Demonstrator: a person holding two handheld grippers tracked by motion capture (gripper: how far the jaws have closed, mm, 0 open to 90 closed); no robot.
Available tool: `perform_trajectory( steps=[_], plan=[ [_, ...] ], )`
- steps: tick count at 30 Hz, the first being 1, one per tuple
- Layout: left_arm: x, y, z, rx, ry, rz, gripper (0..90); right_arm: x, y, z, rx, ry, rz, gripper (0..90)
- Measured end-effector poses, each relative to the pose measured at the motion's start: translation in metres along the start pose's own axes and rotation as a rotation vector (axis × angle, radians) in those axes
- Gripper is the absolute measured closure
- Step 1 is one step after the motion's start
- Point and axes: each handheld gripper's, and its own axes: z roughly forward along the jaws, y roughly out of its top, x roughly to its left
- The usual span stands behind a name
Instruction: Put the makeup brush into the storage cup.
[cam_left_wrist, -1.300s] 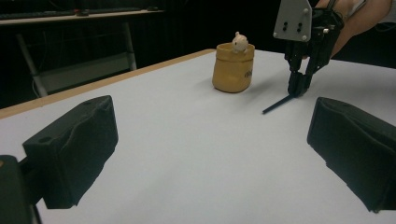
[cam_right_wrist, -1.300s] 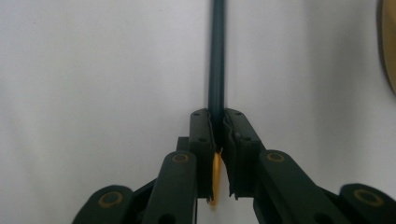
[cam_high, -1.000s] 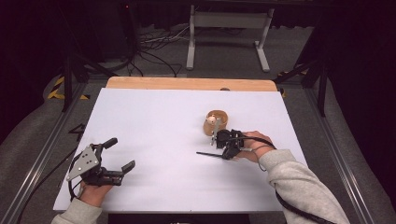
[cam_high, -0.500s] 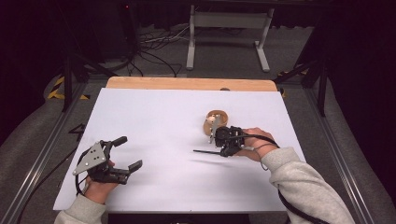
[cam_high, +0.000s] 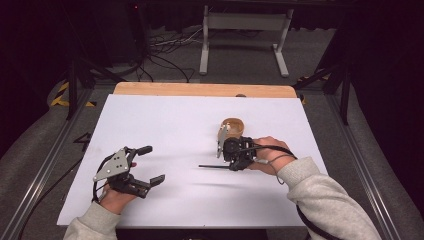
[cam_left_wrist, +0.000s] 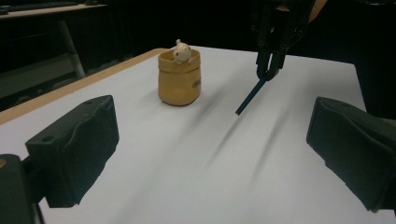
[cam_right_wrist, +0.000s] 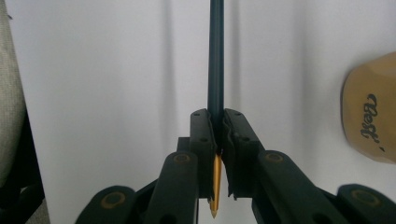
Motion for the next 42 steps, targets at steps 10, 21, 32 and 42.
perform_trajectory(
  steps=[10, 21, 32, 42],
  plan=[
    [-0.009, 0.007, 0.023, 0.041, -0.067, 0.018, 5.0, 0.009, 0.009, -0.008, -0.005, 0.01, -0.022, 83.3],
    [-0.016, 0.012, 0.042, 0.087, -0.148, 0.024, 6.8, 0.019, 0.021, -0.014, -0.007, 0.017, -0.063, 83.3],
    [-0.016, 0.011, 0.053, 0.106, -0.203, 0.028, 6.5, 0.023, 0.028, -0.017, -0.009, 0.028, -0.075, 83.3],
    [-0.019, 0.012, 0.063, 0.169, -0.242, 0.038, 10.0, 0.027, 0.036, -0.016, 0.006, 0.052, -0.089, 83.3]
  ],
)
